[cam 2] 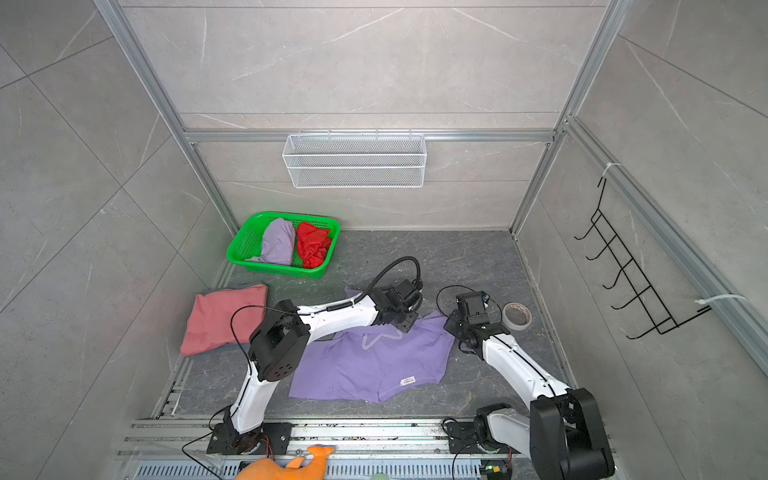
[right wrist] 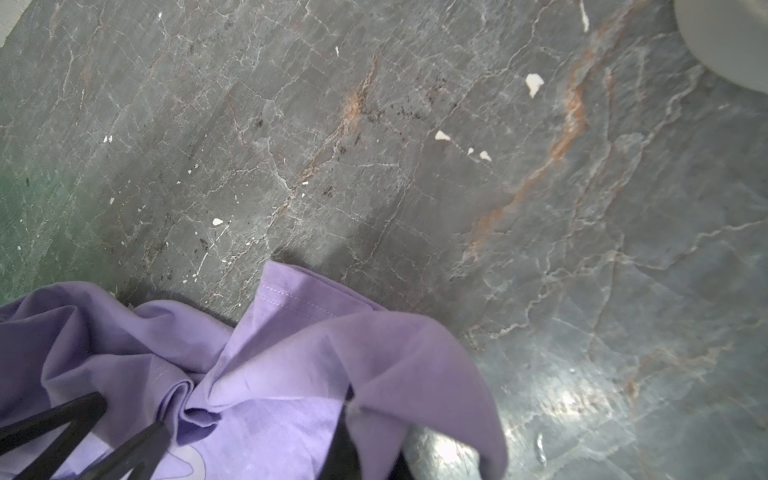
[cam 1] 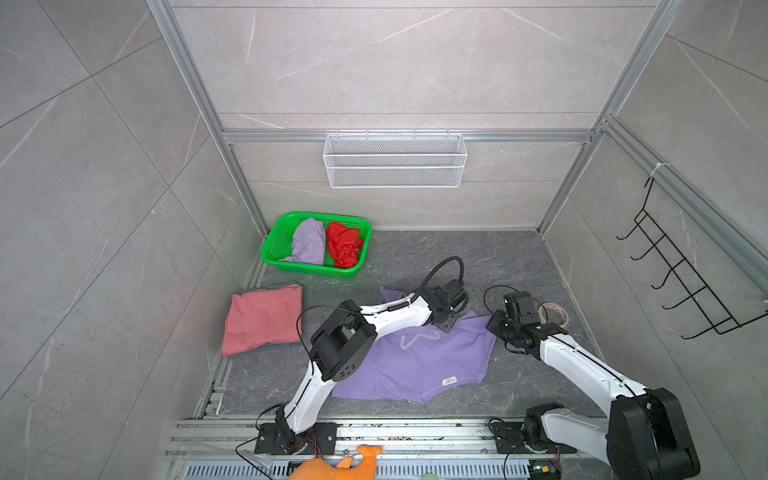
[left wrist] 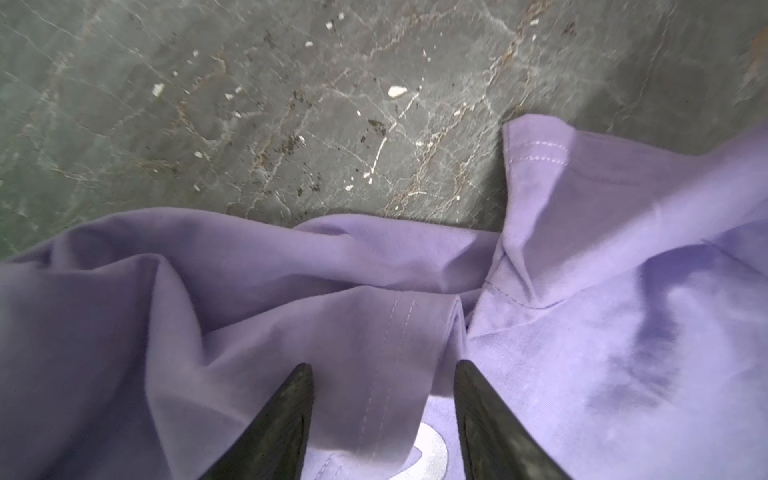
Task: Fold and stack the t-shirts
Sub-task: 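Grasp the lavender t-shirt's edges with both grippers, then lift the lavender t-shirt high with both grippers and stretch it out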
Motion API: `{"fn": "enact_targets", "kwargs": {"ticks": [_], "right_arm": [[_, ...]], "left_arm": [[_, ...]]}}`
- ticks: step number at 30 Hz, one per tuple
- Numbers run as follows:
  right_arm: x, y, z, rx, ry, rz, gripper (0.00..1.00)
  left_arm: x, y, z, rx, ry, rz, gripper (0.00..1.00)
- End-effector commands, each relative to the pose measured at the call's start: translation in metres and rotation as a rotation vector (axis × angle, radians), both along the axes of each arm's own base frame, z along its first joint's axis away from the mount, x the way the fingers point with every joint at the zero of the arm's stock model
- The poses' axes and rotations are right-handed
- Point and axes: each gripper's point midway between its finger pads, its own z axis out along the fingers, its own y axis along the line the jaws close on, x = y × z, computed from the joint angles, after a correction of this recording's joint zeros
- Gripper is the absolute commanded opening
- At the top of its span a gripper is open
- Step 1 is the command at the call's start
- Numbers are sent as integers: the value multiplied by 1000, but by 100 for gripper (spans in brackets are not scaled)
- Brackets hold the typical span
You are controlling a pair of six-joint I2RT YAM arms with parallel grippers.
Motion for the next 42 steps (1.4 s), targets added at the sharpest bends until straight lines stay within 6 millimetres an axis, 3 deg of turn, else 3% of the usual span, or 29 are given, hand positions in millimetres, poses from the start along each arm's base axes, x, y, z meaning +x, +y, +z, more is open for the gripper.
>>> {"fn": "enact_targets", "kwargs": {"ticks": [1, 6, 10, 12, 15, 21, 25, 28, 30, 35, 38, 42], "right_arm": [[-4, -1, 1, 3, 10, 1, 5], [-2, 0, 9, 2, -6, 7, 5], [-2, -2, 12, -3, -15, 4, 5], [-2, -2, 13, -4, -18, 5, 5], [-1, -2, 15, -6, -24, 8, 5], [9, -1, 27, -18, -54, 18, 5], [21, -3, 50, -45, -107, 29, 5], [37, -5, 85, -93, -188, 46, 5], [50, -7, 116, -134, -260, 64, 5], [77, -9, 224, -241, -490, 116, 5], [79, -9, 294, -307, -639, 141, 5], [59, -15, 380, -383, -824, 146, 5]], "left_arm": [[1, -8, -6, 18, -9, -28, 53], [1, -10, -18, 45, -9, -31, 46], [6, -9, -21, 59, -26, -10, 20], [8, -6, -15, 62, -45, 4, 12], [11, -4, 8, 35, -73, 19, 0], [6, 7, 75, -110, -89, 39, 0], [11, 39, 118, -211, -95, 103, 0], [21, 71, 155, -300, -123, 156, 0], [31, 96, 191, -371, -171, 198, 0], [47, 171, 304, -583, -338, 309, 0], [33, 207, 367, -671, -463, 339, 0], [-4, 239, 419, -753, -589, 343, 0]]}}
